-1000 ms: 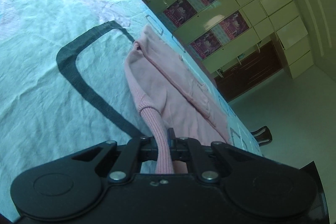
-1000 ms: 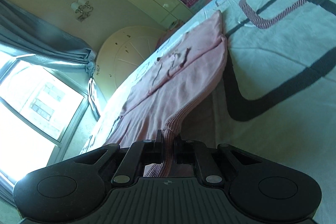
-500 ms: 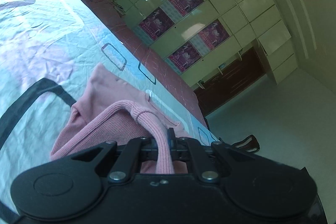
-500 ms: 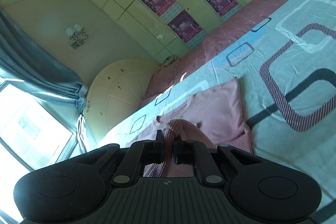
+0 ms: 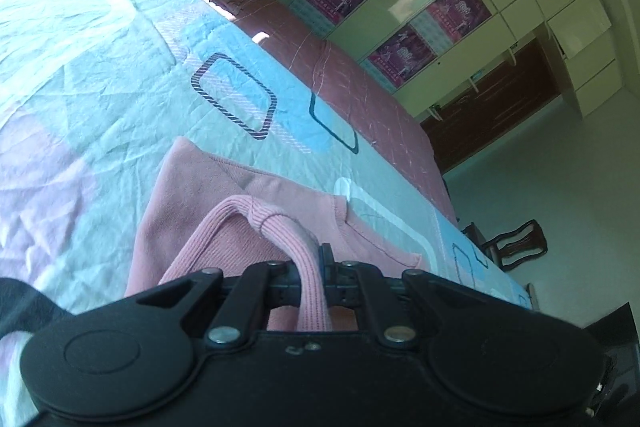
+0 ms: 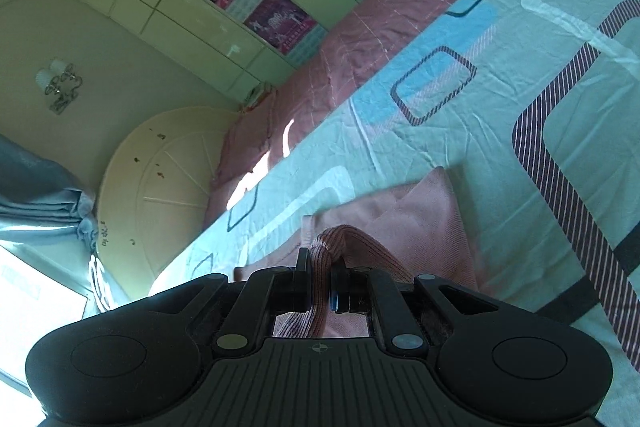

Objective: Fold small clothes
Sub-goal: 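Lift the hem with both grippers and fold it over toward the collar, then open both grippers to release the hem near the collar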

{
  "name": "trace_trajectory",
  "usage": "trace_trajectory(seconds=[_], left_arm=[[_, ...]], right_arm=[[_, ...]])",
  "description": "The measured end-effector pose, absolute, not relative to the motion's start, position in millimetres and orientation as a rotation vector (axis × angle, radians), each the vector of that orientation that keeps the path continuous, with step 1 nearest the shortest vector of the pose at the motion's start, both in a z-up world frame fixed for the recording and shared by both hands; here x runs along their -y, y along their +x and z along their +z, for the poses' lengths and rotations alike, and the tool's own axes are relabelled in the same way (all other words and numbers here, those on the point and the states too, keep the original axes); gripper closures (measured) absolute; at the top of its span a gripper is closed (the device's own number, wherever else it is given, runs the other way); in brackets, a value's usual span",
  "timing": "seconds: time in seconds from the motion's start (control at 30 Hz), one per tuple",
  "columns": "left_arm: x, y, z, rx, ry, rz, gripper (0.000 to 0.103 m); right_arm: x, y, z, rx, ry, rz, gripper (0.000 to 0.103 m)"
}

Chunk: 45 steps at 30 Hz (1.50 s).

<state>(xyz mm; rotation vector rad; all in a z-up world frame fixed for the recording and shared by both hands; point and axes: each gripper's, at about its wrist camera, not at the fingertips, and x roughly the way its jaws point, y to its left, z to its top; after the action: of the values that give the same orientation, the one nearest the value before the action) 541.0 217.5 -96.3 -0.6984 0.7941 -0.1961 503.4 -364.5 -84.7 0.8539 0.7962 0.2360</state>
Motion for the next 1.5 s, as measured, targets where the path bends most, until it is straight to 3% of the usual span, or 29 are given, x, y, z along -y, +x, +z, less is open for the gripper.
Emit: trace_trajectory(seconds=[0.1, 0.2, 0.27, 0.33, 0.4, 0.47, 0.53, 0.57, 0.6, 0.63, 0.67, 0.7, 0.77, 0.8, 0.83, 1.0, 1.07, 1.1, 1.13, 1.17, 1.2, 1.33, 1.5], left_arm=[[-216.5, 562.8, -112.6, -0.845, -0.680, -0.196, 0.098], [-218.5, 576.7, -123.5, -0.855, -0.681, -0.226, 0.087], [-222.5, 580.9, -123.6, -0.847, -0.694, -0.249, 0.072], [-229.4, 578.6, -117.0, -0.797, -0.678, -0.247, 0.034], [-237.2, 574.2, -105.7, -0.729, -0.612, -0.202, 0.017], [-244.4, 577.3, -102.0, -0.732, -0.563, -0.181, 0.019], [-247.7, 582.3, -103.6, -0.759, -0.531, -0.182, 0.029], [-246.3, 584.6, -103.2, -0.776, -0.499, -0.189, 0.031], [-243.9, 585.9, -103.8, -0.786, -0.464, -0.196, 0.033], [-240.7, 587.1, -104.0, -0.792, -0.433, -0.202, 0.033], [-236.3, 588.3, -103.5, -0.801, -0.394, -0.212, 0.035], [-231.1, 589.9, -104.6, -0.811, -0.355, -0.228, 0.037], [-221.0, 593.0, -106.8, -0.829, -0.295, -0.255, 0.041], [-214.5, 595.9, -109.4, -0.844, -0.255, -0.271, 0.044], [-209.0, 598.5, -112.0, -0.857, -0.214, -0.276, 0.047], [-185.2, 613.6, -121.3, -0.904, -0.042, -0.262, 0.052], [-175.8, 614.4, -120.5, -0.904, 0.027, -0.276, 0.070], [-171.6, 613.6, -119.4, -0.898, 0.058, -0.287, 0.080], [-168.2, 611.3, -117.6, -0.882, 0.084, -0.288, 0.094], [-166.5, 608.5, -115.4, -0.863, 0.096, -0.287, 0.094], [-166.3, 603.8, -111.4, -0.817, 0.100, -0.269, 0.095], [-185.7, 579.8, -96.4, -0.624, -0.026, -0.177, 0.095], [-181.3, 600.9, -115.5, -0.726, -0.054, -0.085, 0.095]], right_arm=[[360.6, 522.8, -103.6, -0.842, 0.836, 0.206, 0.096], [360.3, 538.9, -119.7, -0.870, 0.840, 0.197, 0.095], [364.5, 546.4, -124.4, -0.864, 0.831, 0.185, 0.095], [368.3, 550.6, -123.6, -0.856, 0.807, 0.182, 0.093], [367.6, 552.7, -120.5, -0.842, 0.748, 0.211, 0.091], [362.4, 554.8, -118.9, -0.848, 0.684, 0.233, 0.091], [361.1, 555.9, -122.9, -0.849, 0.694, 0.241, 0.084], [361.7, 556.4, -126.0, -0.847, 0.730, 0.243, 0.069], [363.1, 557.3, -128.0, -0.839, 0.764, 0.234, 0.046], [365.8, 554.8, -129.3, -0.820, 0.785, 0.208, 0.032], [369.3, 553.0, -127.4, -0.783, 0.797, 0.181, 0.022], [372.1, 551.6, -127.5, -0.768, 0.802, 0.179, 0.023], [374.1, 551.0, -122.7, -0.751, 0.764, 0.174, 0.027], [368.9, 553.3, -119.6, -0.764, 0.687, 0.182, 0.039], [361.9, 556.8, -116.3, -0.785, 0.605, 0.197, 0.043], [321.8, 571.2, -118.0, -0.860, 0.284, 0.266, 0.046], [306.5, 576.2, -127.3, -0.901, 0.188, 0.277, 0.051], [300.9, 576.9, -132.1, -0.922, 0.143, 0.280, 0.067], [296.7, 577.2, -133.7, -0.924, 0.115, 0.286, 0.070], [294.3, 576.0, -134.4, -0.913, 0.093, 0.302, 0.080], [292.6, 575.0, -133.0, -0.904, 0.080, 0.310, 0.096], [302.1, 563.5, -125.8, -0.776, 0.123, 0.260, 0.096], [287.8, 574.0, -148.3, -0.811, 0.103, 0.181, 0.096]])
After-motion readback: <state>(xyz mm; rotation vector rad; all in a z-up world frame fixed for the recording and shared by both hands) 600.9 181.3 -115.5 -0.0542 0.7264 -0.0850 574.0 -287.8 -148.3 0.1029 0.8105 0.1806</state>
